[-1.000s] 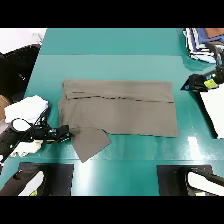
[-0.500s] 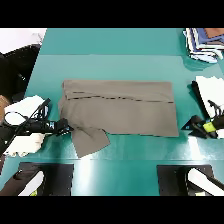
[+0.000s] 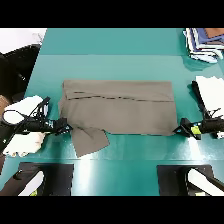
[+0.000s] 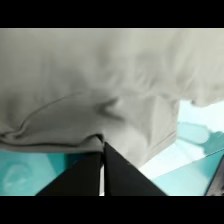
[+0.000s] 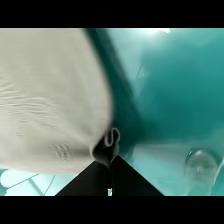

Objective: Fold the shirts.

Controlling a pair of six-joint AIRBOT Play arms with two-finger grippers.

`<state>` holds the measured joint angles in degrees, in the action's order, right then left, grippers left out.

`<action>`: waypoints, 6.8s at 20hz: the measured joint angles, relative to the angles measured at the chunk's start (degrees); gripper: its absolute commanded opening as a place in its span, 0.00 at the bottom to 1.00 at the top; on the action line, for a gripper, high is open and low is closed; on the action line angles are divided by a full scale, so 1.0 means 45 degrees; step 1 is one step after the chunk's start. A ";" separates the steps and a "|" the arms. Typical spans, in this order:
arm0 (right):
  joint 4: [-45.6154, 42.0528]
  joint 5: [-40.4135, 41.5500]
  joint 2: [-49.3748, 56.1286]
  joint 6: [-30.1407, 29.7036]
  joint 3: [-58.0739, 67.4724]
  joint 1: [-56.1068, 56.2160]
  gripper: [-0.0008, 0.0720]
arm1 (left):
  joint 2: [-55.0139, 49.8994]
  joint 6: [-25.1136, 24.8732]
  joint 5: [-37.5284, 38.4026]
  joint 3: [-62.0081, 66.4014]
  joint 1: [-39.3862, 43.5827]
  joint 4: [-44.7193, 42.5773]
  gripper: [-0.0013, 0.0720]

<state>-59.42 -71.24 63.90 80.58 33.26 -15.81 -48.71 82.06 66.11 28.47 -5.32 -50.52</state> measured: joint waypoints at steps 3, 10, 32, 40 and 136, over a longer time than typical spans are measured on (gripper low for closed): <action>-0.0306 -0.0933 -0.0170 -0.0117 0.0763 0.0525 0.03 | 0.0534 0.0107 0.0748 0.0287 0.0000 -0.0976 0.05; -0.2613 -0.4036 -0.3104 -0.0073 0.1622 0.0874 0.03 | 0.4036 0.1443 0.3997 0.0452 -0.0005 -0.2142 0.05; -0.1069 -0.1209 0.3385 0.0024 0.7383 0.2584 0.67 | -0.4847 -0.0418 -0.1875 0.5969 0.0000 -0.2011 0.77; -0.1015 -0.2021 0.4075 -0.0986 0.7368 0.0743 0.67 | -0.5416 -0.0563 -0.1365 0.6339 -0.0005 -0.1132 0.07; 0.1996 0.0627 0.6640 -0.0481 1.4814 0.1632 0.03 | -0.2613 0.0675 -0.1617 1.0938 0.3774 -0.3565 0.06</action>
<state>-50.43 -68.42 93.78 78.41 99.92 -8.47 -60.47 85.10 58.83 77.69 11.66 -66.57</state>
